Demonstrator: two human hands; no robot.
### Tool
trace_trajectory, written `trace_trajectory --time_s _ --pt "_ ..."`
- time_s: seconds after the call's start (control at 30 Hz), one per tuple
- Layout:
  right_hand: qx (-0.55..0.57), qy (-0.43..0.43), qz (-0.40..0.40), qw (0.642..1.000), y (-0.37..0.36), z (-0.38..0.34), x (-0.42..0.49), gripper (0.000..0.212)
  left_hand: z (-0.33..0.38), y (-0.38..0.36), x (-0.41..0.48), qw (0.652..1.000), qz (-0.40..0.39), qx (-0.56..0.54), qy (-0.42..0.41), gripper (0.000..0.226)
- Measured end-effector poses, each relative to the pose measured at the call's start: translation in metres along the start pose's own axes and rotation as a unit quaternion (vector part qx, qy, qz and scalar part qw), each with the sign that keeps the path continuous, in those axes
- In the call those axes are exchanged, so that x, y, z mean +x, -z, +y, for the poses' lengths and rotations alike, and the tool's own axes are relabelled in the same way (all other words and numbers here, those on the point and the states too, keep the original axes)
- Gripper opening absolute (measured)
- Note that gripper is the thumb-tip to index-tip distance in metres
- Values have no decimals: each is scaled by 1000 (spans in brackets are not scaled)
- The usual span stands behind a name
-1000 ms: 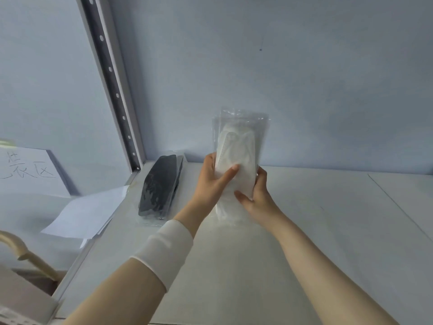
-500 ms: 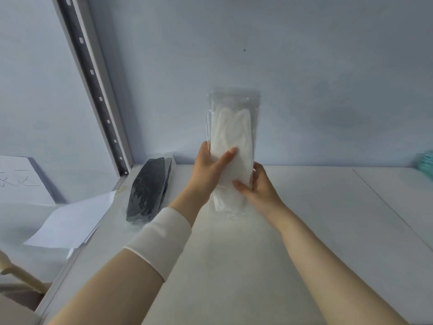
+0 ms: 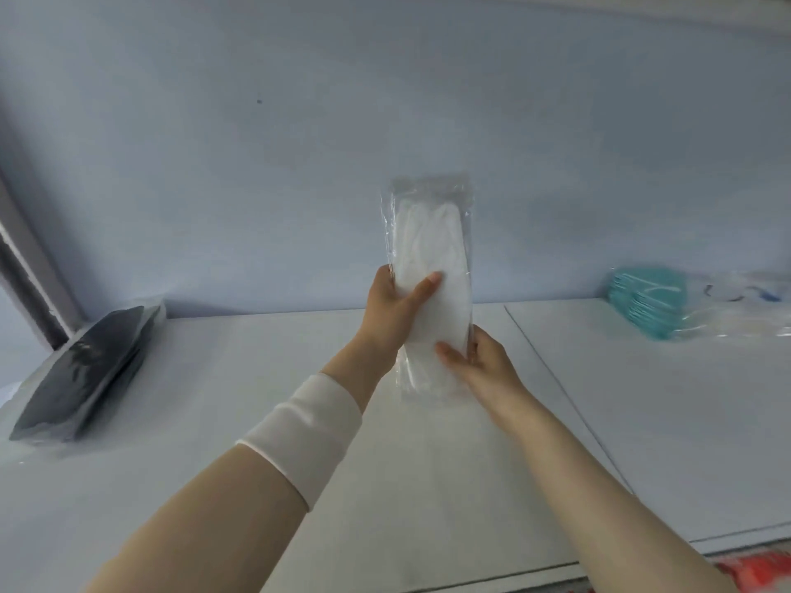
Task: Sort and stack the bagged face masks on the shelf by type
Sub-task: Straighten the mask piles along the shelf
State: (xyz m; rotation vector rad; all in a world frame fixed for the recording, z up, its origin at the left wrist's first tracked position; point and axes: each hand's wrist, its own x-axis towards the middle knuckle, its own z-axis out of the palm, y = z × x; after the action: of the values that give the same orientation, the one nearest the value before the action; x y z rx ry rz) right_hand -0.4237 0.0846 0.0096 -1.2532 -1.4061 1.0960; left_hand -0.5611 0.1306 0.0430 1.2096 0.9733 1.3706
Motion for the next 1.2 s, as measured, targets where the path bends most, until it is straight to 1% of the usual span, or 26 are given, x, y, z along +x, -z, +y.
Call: trace_trajectory --time_s 0.1,0.2,0.3,0.43,0.5,0.57,0.6,0.67,0.7,0.73,0.83,0.93,1.0,1.1,1.2 --pt "-3 1 -7 1000 69 17 1 28 -16 -64 8 1000 -13 1 0 69" --pt "-10 -11 0 1000 134 29 1 26 -27 -129 10 1000 -29 7 9 69" --pt "-5 -33 -2 999 183 36 7 24 -32 -178 17 999 -25 14 15 69" --pt "-17 -51 -29 998 218 43 24 28 -35 -206 35 999 -14 38 24 59" --pt "-38 -64 -46 996 234 47 34 31 -41 -210 43 998 -25 49 32 65" --pt "-104 -70 -74 989 253 46 47 33 -48 -207 54 998 -20 37 50 72" --pt "-144 -75 -89 983 263 43 55 33 -51 -203 59 998 0 21 60 64" --pt "-212 -88 -117 966 280 34 73 37 -55 -194 68 995 48 -10 82 30" --pt "-242 -94 -132 957 286 29 83 42 -57 -190 71 993 67 -16 95 21" --pt "-280 -97 -148 943 290 24 94 47 -61 -187 73 991 83 -19 105 18" --pt "-408 -90 -189 888 294 10 125 60 -71 -182 76 980 124 -56 148 16" --pt "-505 -63 -213 834 289 0 154 58 -87 -184 78 961 177 -113 180 24" --pt "-549 -46 -226 803 284 -1 168 55 -97 -193 77 945 222 -143 193 26" --pt "-582 -28 -244 775 281 7 182 54 -110 -208 77 919 283 -168 217 35" --pt "-599 -12 -272 753 283 23 193 51 -117 -206 82 913 320 -107 231 39"
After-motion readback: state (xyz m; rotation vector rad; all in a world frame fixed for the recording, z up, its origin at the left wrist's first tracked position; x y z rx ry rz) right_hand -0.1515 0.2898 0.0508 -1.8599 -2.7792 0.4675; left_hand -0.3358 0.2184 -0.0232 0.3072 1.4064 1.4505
